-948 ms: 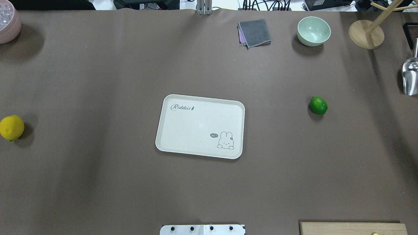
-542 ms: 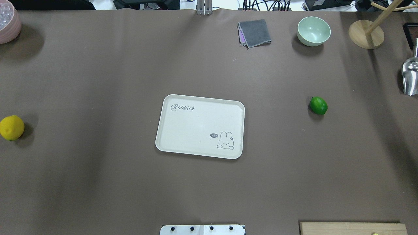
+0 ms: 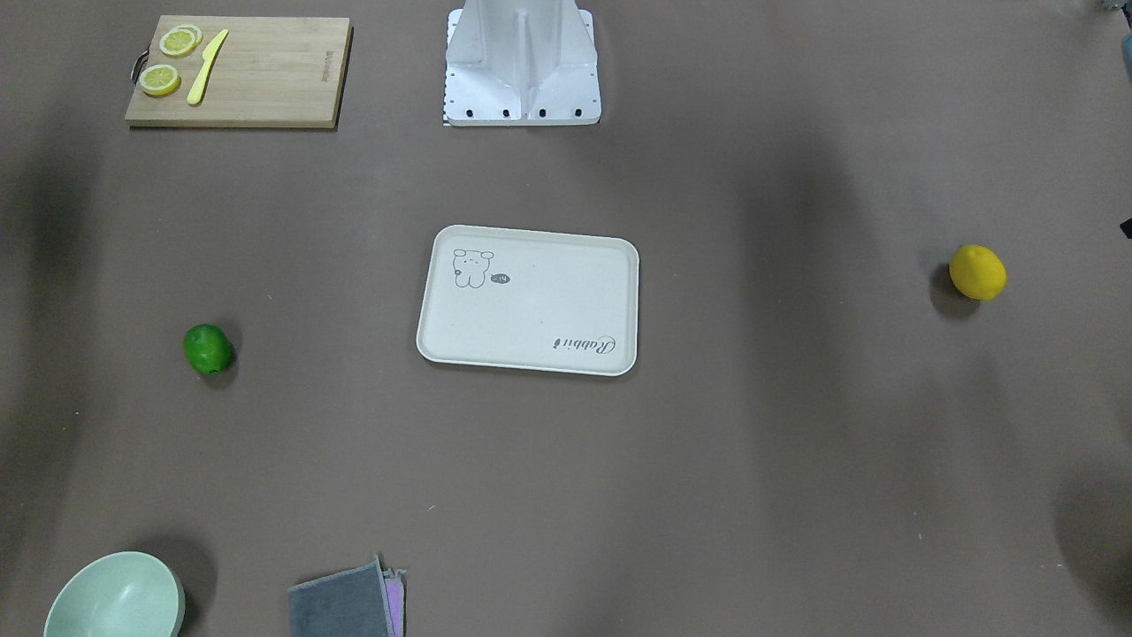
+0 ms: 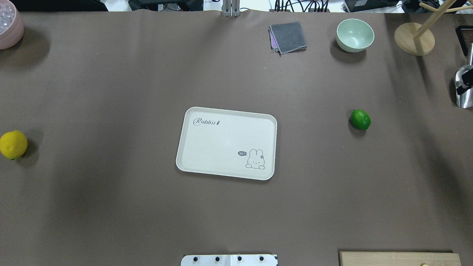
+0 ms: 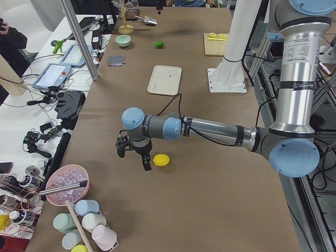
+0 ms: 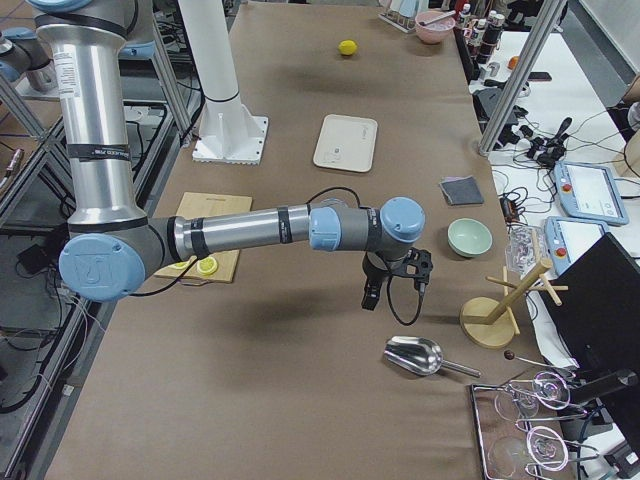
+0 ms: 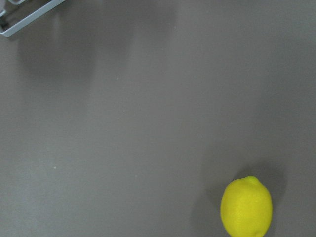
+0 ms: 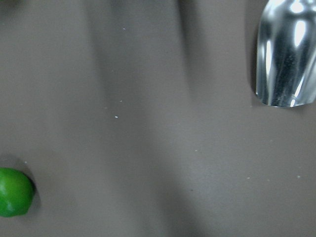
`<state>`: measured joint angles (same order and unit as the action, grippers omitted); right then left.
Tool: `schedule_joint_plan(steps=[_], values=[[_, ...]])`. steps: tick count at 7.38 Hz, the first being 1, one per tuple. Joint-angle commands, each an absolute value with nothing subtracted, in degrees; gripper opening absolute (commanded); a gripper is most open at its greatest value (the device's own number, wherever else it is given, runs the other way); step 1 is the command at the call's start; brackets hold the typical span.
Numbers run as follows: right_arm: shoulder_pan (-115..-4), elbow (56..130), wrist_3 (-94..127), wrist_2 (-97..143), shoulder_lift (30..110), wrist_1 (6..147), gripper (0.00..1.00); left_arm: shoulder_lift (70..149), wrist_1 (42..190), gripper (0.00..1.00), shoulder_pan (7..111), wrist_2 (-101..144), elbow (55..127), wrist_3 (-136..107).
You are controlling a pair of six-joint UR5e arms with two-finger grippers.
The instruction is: Place all lemons on tray
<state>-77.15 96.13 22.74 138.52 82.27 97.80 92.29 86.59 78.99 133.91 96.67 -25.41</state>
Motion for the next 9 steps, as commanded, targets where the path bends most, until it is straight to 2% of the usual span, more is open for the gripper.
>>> schedule_joint_plan(steps=[1,6,9], values=[[-71.0,96.1,29.2,138.1,78.2,97.5,0.99,92.3,93.6,0.98,73.6,133.7,95.6,-32.9],[-59.9,91.9,33.3,135.8,71.3,93.6,0.99,81.8,118.3,0.98,66.0,130.9,94.2,-42.9],[-55.0,83.3,33.1,135.1,66.6,89.2,0.99,82.4,121.3,0.98,64.3,130.8,91.8,-46.9]])
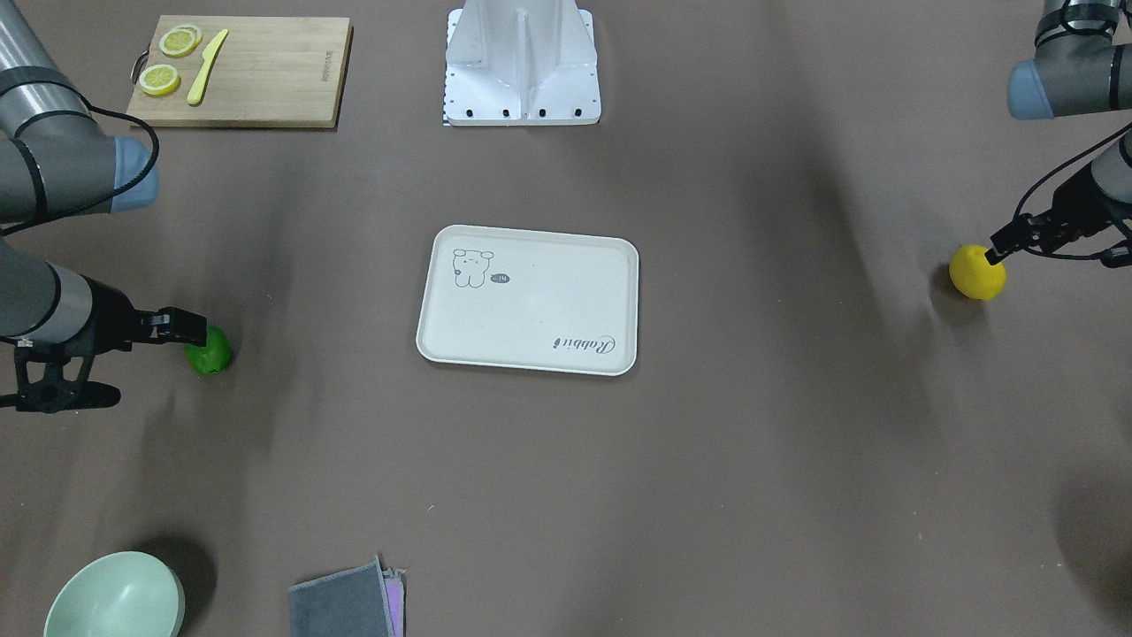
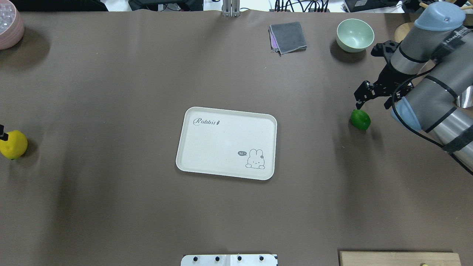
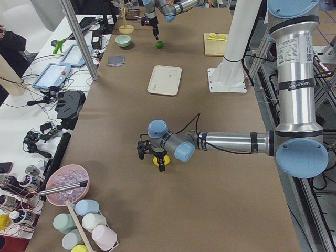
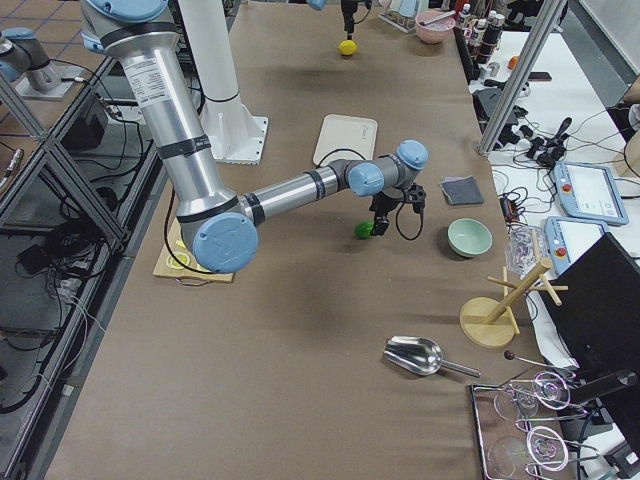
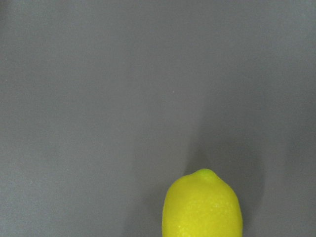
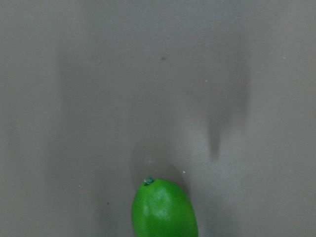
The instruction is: Place all lemons on tray
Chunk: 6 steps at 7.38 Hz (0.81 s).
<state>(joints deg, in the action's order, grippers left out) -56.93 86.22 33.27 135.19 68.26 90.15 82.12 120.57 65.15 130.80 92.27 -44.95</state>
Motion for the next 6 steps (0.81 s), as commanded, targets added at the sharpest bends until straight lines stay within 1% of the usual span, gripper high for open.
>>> schedule_joint_plan(steps=[1,3,5,6], values=[[-53.9,82.6,33.1,135.1,66.2,89.2,0.99,83.2,121.2,0.98,64.0,130.9,91.8,-48.3],[-53.8,81.4,32.7,135.1,66.3,89.1,0.99,84.9,121.3,0.97,63.3,130.9,90.2,-49.3],[-53.7,79.8,32.7,135.1,66.4,87.5,0.99,84.9,121.3,0.95,62.2,130.8,89.7,-49.4],[-53.6,79.3,32.8,135.2,65.9,87.5,0.89,84.9,121.4,0.93,62.0,130.7,89.5,-49.4]])
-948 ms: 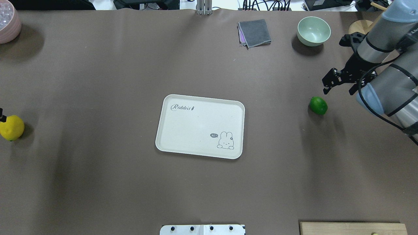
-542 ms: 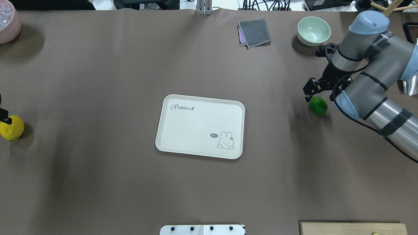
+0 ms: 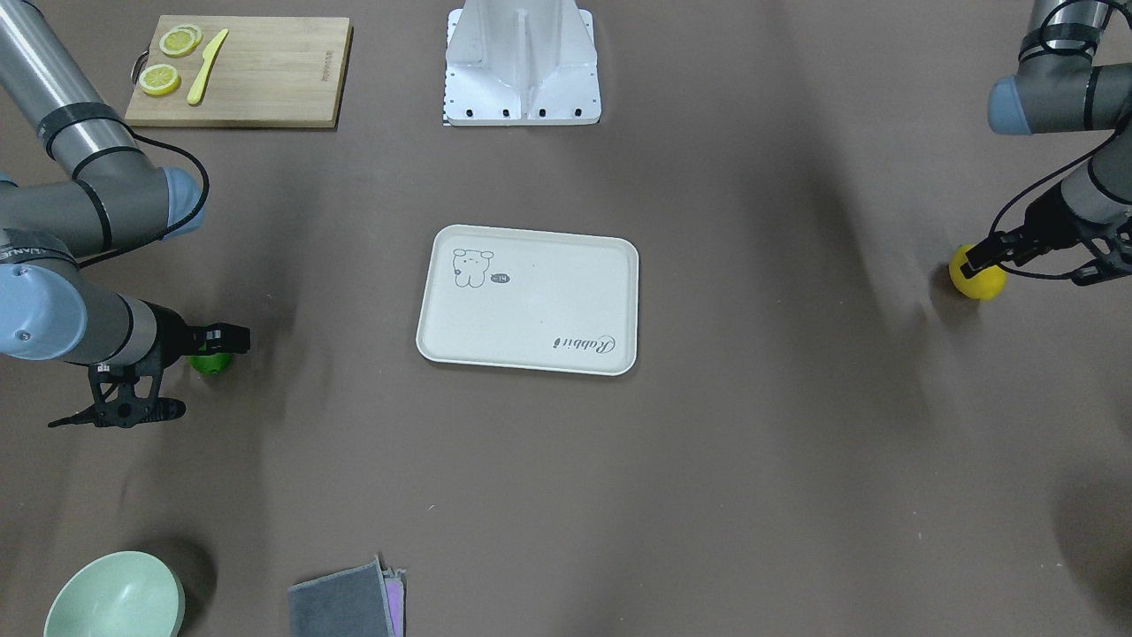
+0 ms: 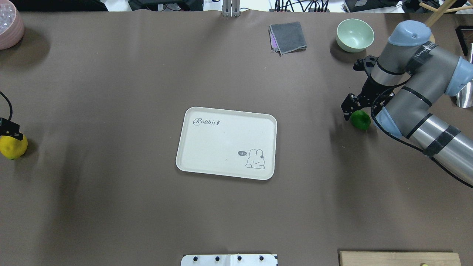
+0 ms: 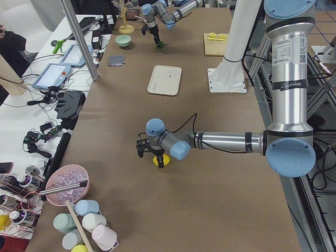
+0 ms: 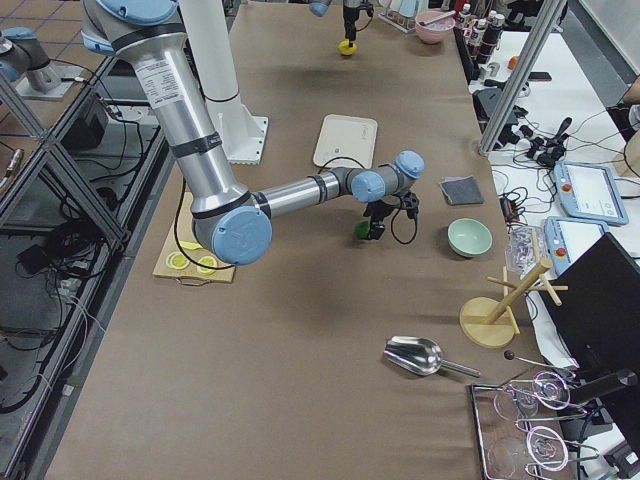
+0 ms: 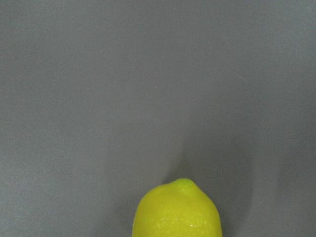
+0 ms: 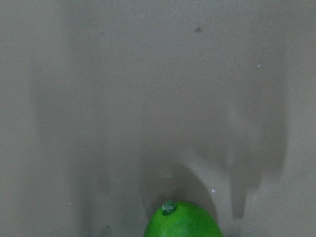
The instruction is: Place all lemons on tray
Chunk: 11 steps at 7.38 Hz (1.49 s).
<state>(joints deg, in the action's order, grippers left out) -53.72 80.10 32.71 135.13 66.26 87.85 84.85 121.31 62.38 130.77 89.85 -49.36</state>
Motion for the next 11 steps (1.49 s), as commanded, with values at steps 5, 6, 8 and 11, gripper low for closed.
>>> schedule_joint_plan(steps=[5,6,8,11], values=[[-55.4,79.0,32.7,136.1,65.0,87.8,0.15,84.9,129.0,0.0,59.5,130.3,87.0,-53.6],[-56.5,79.7,33.2,138.2,63.1,88.6,0.16,85.1,127.8,0.0,59.6,132.7,88.1,-53.5],[-55.2,81.4,37.1,140.7,57.1,93.6,0.16,85.0,124.7,0.0,60.1,134.6,89.6,-52.9],[-49.2,81.4,47.4,143.8,50.9,93.6,0.17,85.3,121.7,0.0,60.5,136.1,90.2,-50.1]])
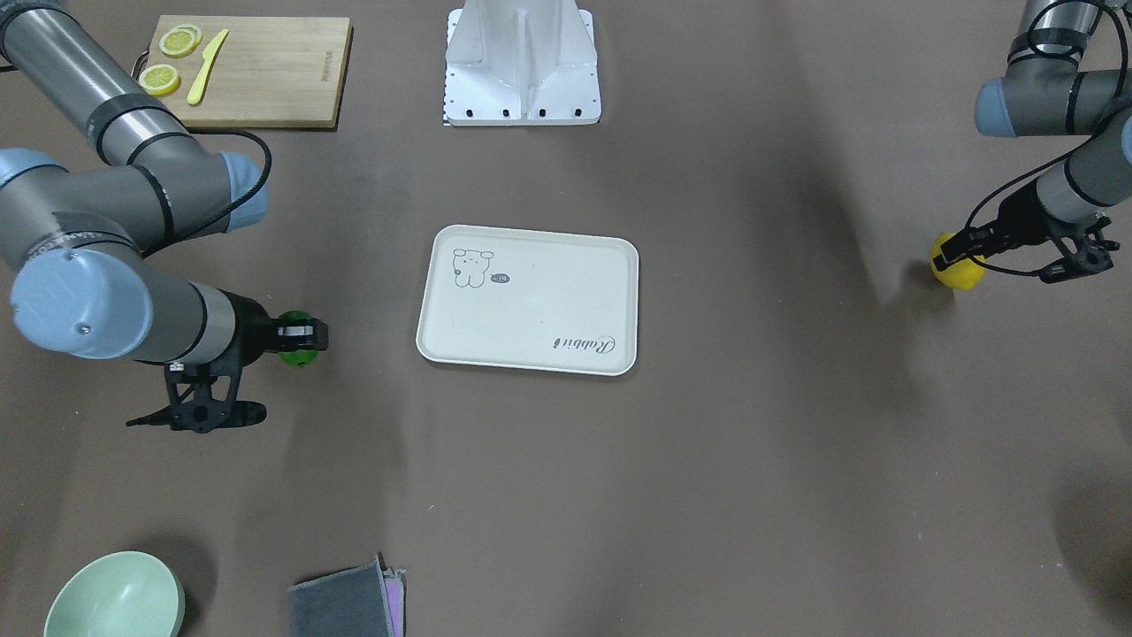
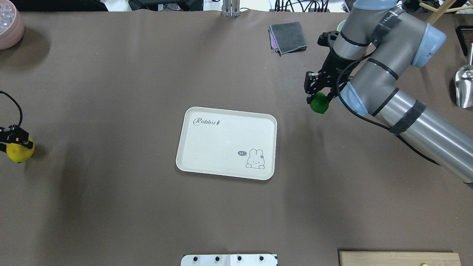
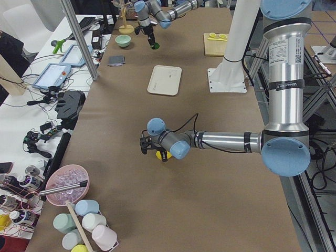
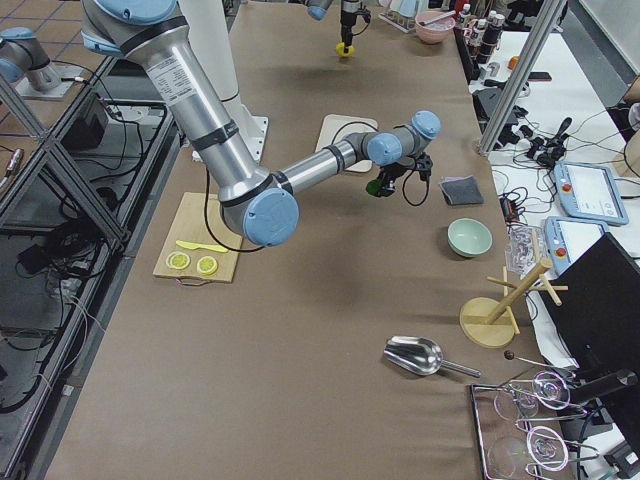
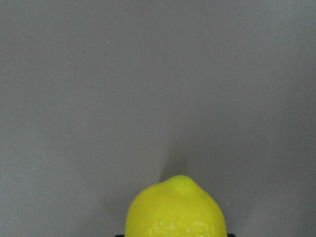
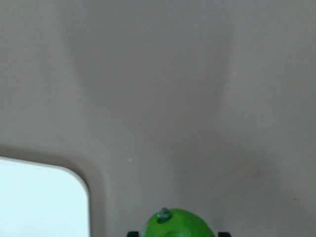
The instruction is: Place all lemons on tray
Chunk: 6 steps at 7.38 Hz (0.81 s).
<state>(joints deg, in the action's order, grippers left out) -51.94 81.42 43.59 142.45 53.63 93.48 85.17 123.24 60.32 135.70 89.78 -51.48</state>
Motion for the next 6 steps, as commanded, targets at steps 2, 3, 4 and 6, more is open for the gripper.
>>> schedule_joint_plan(steps=[2,3,4,6], values=[[-44.0,81.3,47.8,143.6,48.0,93.6,0.17,86.4,115.1,0.0,63.1,137.2,92.3,-44.7],[-41.9,80.9,47.5,143.6,48.1,93.4,0.18,88.0,110.2,0.0,64.9,137.2,93.2,-41.4],[-40.5,80.6,47.4,143.3,48.0,93.1,0.18,90.4,103.9,0.0,66.8,137.3,93.9,-37.7],[-39.4,77.9,47.1,142.8,46.3,91.5,0.2,96.0,91.1,0.0,70.3,137.3,95.8,-31.1]])
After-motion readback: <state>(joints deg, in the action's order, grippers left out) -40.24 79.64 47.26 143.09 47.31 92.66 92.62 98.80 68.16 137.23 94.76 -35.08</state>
